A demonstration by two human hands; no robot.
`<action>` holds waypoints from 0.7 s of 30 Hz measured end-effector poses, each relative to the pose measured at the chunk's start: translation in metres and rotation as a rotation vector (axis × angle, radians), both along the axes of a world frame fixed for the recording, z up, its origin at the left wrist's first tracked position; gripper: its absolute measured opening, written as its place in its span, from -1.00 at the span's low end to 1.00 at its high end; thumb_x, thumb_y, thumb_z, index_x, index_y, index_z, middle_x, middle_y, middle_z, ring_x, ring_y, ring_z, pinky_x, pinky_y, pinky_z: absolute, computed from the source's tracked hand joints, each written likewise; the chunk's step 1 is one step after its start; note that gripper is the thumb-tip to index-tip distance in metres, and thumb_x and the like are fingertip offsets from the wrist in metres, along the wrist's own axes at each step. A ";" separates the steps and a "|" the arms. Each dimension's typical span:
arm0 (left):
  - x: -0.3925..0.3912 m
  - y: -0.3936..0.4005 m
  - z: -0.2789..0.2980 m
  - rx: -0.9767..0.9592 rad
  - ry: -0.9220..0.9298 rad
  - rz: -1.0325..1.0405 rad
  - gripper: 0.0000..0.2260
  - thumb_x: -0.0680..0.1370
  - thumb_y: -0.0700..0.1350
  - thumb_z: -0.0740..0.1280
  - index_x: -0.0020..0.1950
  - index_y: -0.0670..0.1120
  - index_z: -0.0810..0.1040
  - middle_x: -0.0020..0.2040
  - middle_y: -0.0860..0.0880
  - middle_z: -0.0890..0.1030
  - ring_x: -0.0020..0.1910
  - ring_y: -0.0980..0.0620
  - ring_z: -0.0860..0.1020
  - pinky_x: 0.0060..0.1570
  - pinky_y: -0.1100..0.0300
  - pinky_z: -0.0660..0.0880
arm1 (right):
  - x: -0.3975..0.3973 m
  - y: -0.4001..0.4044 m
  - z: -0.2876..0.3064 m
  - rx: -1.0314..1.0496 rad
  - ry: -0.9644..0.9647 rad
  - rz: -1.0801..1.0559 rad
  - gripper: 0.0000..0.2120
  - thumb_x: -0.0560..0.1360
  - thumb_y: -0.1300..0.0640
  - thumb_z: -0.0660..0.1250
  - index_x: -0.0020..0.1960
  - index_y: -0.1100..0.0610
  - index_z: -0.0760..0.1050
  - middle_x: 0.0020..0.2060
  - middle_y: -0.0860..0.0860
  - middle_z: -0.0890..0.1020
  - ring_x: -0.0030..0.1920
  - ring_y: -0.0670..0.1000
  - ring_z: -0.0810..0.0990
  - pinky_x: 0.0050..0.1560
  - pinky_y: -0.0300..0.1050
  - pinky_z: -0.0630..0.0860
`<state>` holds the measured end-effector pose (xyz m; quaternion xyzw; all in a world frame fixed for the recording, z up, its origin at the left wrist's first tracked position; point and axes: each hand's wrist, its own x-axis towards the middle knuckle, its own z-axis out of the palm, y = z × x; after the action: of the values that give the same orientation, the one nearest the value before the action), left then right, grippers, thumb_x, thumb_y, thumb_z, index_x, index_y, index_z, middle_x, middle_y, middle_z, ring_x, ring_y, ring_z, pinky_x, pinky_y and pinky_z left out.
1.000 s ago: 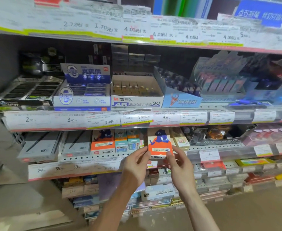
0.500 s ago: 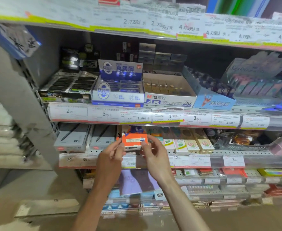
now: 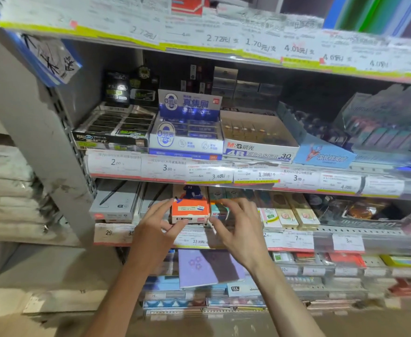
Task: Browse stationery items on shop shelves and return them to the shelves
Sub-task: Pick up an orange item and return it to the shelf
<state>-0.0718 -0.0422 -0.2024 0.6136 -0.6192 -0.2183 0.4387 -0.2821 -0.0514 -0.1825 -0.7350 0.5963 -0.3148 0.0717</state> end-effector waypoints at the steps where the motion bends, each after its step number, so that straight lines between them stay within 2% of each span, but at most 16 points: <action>1: 0.001 -0.004 -0.003 -0.014 -0.014 0.002 -0.55 0.43 0.01 0.50 0.31 0.06 0.54 0.18 0.07 0.59 -0.24 0.19 0.59 -0.06 0.17 0.54 | -0.001 -0.002 0.001 -0.015 0.047 0.015 -0.51 0.51 -0.25 0.28 0.32 0.01 0.51 0.12 -0.06 0.52 0.16 0.04 0.43 0.19 -0.04 0.41; 3: 0.002 -0.010 -0.006 -0.038 -0.025 -0.010 -0.54 0.43 0.00 0.52 0.30 0.02 0.55 0.04 -0.08 0.64 -0.40 0.23 0.51 -0.19 0.24 0.46 | 0.001 -0.008 0.002 -0.018 0.125 0.053 -0.49 0.52 -0.26 0.25 0.35 0.00 0.50 0.15 -0.05 0.54 0.19 0.07 0.43 0.22 0.00 0.38; 4: 0.003 -0.013 -0.008 -0.055 -0.042 -0.023 -0.54 0.43 0.01 0.51 0.30 0.00 0.55 0.03 -0.09 0.65 -0.43 0.23 0.49 -0.22 0.27 0.44 | 0.004 -0.010 0.002 -0.009 0.154 0.072 -0.49 0.52 -0.25 0.24 0.37 -0.01 0.48 0.16 -0.04 0.56 0.19 0.08 0.44 0.22 0.00 0.37; 9: 0.000 -0.021 -0.003 -0.045 -0.083 -0.076 -0.59 0.49 0.09 0.43 0.29 -0.01 0.56 0.05 0.13 0.58 -0.33 0.21 0.54 -0.19 0.31 0.47 | 0.013 -0.021 0.003 0.080 0.202 0.112 -0.52 0.57 -0.20 0.13 0.40 -0.03 0.46 0.18 0.00 0.61 0.17 0.16 0.50 0.17 0.04 0.34; 12: 0.001 -0.029 -0.006 -0.003 -0.146 -0.068 -0.60 0.52 0.14 0.37 0.29 -0.01 0.54 -0.01 0.12 0.55 -0.25 0.12 0.54 -0.11 0.22 0.47 | 0.011 -0.026 0.005 0.114 0.211 0.104 -0.54 0.57 -0.19 0.18 0.40 -0.04 0.47 0.23 0.02 0.61 0.22 0.16 0.50 0.20 0.05 0.34; 14: 0.002 -0.032 -0.008 0.028 -0.189 -0.056 -0.59 0.53 0.18 0.34 0.30 0.01 0.53 0.03 0.12 0.56 -0.17 0.05 0.59 -0.04 0.17 0.50 | 0.010 -0.030 0.006 0.134 0.216 0.102 -0.56 0.59 -0.17 0.22 0.41 -0.05 0.46 0.27 0.02 0.59 0.26 0.15 0.49 0.22 0.03 0.33; 21: 0.004 -0.042 -0.005 0.106 -0.267 -0.040 -0.59 0.52 0.22 0.32 0.29 0.05 0.53 0.09 0.09 0.62 -0.24 0.10 0.64 -0.06 0.10 0.55 | 0.007 -0.041 0.003 0.170 0.258 0.113 -0.55 0.56 -0.17 0.26 0.41 -0.09 0.45 0.16 0.02 0.68 0.19 0.14 0.58 0.17 0.05 0.45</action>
<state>-0.0682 -0.0838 -0.2077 0.6472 -0.6715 -0.1760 0.3151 -0.2747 -0.0926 -0.1791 -0.7929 0.5828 -0.1618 0.0742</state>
